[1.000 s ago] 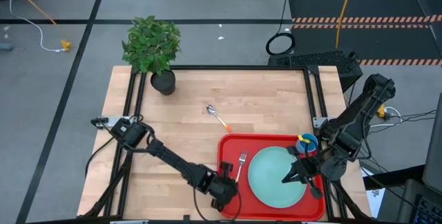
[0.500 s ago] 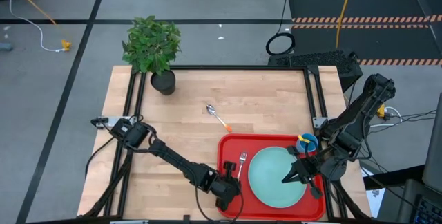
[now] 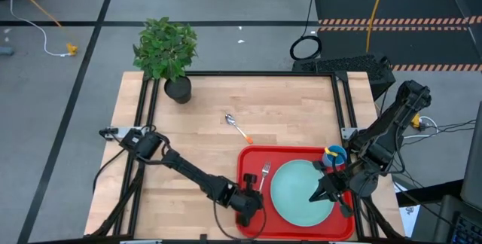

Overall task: Pick and place plate/cup/fork/spoon on tray
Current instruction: Put the orange fork on the left side of the light blue plate on the red serving tray

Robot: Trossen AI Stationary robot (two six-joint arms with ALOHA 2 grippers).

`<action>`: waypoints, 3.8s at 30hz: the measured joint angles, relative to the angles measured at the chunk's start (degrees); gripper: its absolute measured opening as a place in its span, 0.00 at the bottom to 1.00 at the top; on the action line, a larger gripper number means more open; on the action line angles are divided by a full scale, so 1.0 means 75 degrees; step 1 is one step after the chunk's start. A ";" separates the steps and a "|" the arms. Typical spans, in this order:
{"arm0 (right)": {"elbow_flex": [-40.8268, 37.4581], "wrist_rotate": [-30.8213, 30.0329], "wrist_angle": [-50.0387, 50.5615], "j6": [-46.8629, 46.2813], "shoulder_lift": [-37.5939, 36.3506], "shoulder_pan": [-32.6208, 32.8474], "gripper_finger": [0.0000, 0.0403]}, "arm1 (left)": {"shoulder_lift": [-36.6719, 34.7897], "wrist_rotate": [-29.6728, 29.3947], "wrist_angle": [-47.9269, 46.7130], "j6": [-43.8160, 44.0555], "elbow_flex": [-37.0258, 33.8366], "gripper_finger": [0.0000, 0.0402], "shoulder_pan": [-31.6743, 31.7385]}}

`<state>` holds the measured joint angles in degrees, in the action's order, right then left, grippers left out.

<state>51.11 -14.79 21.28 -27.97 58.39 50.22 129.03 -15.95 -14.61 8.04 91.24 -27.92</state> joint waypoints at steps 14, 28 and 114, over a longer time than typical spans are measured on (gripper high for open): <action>0.0000 0.0009 -0.0003 -0.0005 0.0000 0.0003 0.00 | -0.0209 -0.0328 -0.0298 0.0700 0.0006 0.01 -0.0287; 0.0000 0.0002 -0.0006 -0.0004 0.0000 0.0003 0.00 | -0.0209 -0.0317 -0.0665 0.0975 -0.0109 0.01 -0.0214; 0.0000 0.0216 -0.0055 0.0082 0.0000 0.0003 0.00 | 0.0609 -0.0502 0.1008 0.2283 0.0228 0.01 -0.0135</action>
<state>51.11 -13.17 20.86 -27.35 58.39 50.24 133.59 -19.72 -7.05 25.17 92.95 -28.93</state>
